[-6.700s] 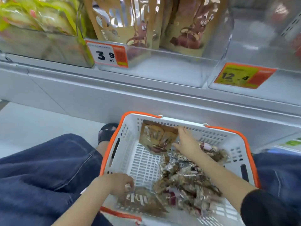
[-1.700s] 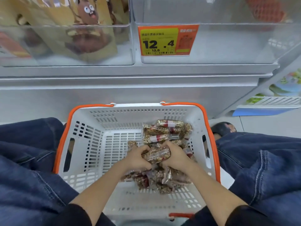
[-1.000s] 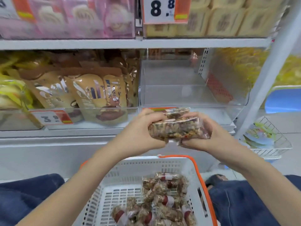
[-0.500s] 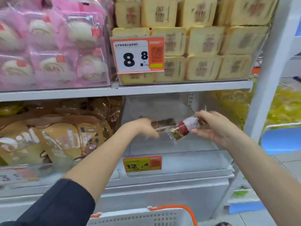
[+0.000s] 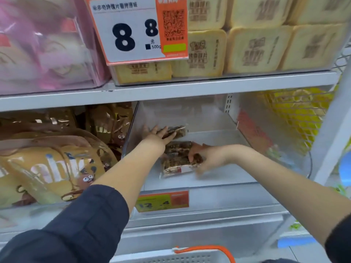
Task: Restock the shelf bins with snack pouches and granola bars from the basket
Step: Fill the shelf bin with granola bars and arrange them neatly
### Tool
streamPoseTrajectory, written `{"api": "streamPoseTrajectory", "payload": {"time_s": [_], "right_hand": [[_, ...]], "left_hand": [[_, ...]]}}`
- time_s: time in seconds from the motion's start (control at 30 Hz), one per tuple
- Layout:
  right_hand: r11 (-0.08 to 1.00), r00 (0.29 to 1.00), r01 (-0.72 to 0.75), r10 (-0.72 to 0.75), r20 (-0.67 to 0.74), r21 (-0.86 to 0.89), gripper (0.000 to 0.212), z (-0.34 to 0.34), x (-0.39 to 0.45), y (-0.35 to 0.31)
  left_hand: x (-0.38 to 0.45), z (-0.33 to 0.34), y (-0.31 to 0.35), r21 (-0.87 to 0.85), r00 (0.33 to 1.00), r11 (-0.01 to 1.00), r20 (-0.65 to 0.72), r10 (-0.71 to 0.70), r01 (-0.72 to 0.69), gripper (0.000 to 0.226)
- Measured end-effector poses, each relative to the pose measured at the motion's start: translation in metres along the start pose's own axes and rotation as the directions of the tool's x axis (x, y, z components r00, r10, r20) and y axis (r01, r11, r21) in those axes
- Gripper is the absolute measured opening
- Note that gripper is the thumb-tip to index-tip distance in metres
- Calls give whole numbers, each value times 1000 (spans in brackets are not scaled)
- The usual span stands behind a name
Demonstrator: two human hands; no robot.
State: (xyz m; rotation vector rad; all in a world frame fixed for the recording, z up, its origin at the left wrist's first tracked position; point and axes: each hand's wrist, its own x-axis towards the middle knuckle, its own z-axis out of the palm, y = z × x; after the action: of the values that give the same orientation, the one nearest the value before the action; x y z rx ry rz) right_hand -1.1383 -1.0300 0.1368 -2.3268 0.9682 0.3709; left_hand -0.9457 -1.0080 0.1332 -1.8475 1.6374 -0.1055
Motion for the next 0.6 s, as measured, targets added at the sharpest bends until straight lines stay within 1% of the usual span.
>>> {"api": "streamPoseTrajectory", "payload": {"time_s": [0.07,0.1,0.13,0.17,0.2,0.23,0.27,0.3,0.33,0.37,0.4,0.43,0.47,0.5,0.53,0.57,0.6], "right_hand": [[995,998,59,-61,31,78,51,6,-1,-7],[995,998,62,-64,22,79,51,6,-7,-11],[993,997,74,-71,-38,87,50,6,-15,-13],[988,986,95,-77,-148,119,46,6,-26,-15],[980,952,114,-62,-299,161,39,9,-39,-16],[970,884,147,-40,-466,194,30,15,-56,-19],[959,778,195,-23,-627,207,22,26,-76,-23],[946,662,260,-28,-749,195,18,40,-99,-29],[928,562,335,-56,-825,165,14,59,-122,-38],[910,501,392,-85,-861,138,10,82,-144,-49],[902,491,411,-98,-866,132,9,109,-159,-58],[906,541,392,-90,-836,156,9,137,-167,-66],[924,641,333,-75,-764,188,8,167,-167,-70],[951,767,246,-71,-638,189,8,197,-162,-72],[973,877,143,-41,-478,179,14,229,-152,-68],[983,945,46,14,-326,178,27,262,-139,-60],[979,976,-30,72,-204,202,45,293,-126,-50]], "left_hand": [[-11,-4,0,-108,1000,994,-9,29,-30,82],[-18,-9,0,-154,999,987,-15,36,-38,80],[-28,-14,-2,-199,999,979,-10,37,-38,77],[-40,-18,-4,-257,999,965,-9,42,-43,74],[-57,-21,-5,-324,998,944,-36,53,-62,71],[-75,-21,-6,-384,991,917,-113,69,-108,68],[-98,-17,-4,-428,967,886,-240,82,-182,66],[-123,-8,1,-460,912,841,-401,89,-284,65],[-152,6,8,-493,822,764,-564,83,-416,64],[-181,23,19,-535,729,644,-683,52,-547,64],[-209,45,33,-574,663,496,-748,4,-651,63],[-229,71,48,-583,624,403,-780,-35,-706,57],[-243,100,64,-581,605,391,-793,-72,-714,50],[-250,131,81,-596,611,413,-783,-112,-689,41],[-252,162,98,-627,643,437,-754,-136,-644,35],[-251,193,114,-672,703,452,-700,-129,-587,31],[-250,220,129,-726,785,454,-614,-86,-517,32]]}}
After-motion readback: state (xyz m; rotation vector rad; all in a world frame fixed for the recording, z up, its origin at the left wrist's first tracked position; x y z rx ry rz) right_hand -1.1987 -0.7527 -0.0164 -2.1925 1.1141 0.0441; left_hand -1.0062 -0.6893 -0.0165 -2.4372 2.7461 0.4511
